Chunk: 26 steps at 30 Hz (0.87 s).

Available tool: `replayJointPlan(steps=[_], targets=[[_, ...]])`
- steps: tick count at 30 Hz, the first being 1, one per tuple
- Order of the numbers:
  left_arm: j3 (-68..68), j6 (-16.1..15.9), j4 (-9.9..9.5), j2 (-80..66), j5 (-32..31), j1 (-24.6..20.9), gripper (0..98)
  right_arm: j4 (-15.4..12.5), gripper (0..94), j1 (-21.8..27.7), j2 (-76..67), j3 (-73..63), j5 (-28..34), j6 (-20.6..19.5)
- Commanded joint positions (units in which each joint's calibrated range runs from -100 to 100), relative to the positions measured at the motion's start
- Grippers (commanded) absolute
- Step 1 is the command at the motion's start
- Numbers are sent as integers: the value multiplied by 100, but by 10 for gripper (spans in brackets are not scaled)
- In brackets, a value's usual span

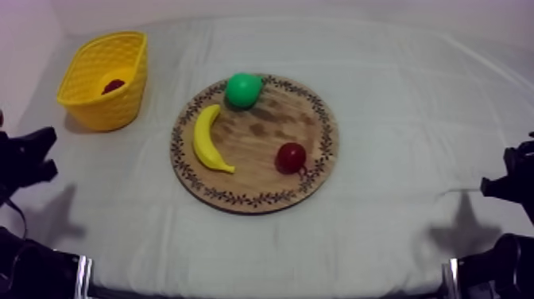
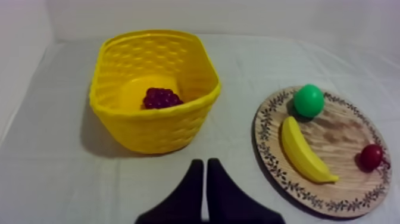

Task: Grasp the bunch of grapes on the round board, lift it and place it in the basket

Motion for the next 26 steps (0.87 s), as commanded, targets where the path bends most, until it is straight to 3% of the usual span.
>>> replayJointPlan(steps=[1, 5, 7, 16, 26], targets=[[454, -127, -14, -542, -29, 32, 0, -1, 3, 0, -2, -5, -3, 1], [688, -554, -36, -913, 26, 96, 0, -1, 3, 0, -2, -5, -3, 0], [724, -557, -53, -1067, 50, 113, 0, -1, 3, 0, -2, -5, -3, -1], [851, 749, -120, -1284, -56, -65, 0, -1, 3, 0, -2, -5, -3, -2], [1018, 693, -142, -1293, -497, -252, 0, -1, 3, 0, -2, -5, -3, -2]])
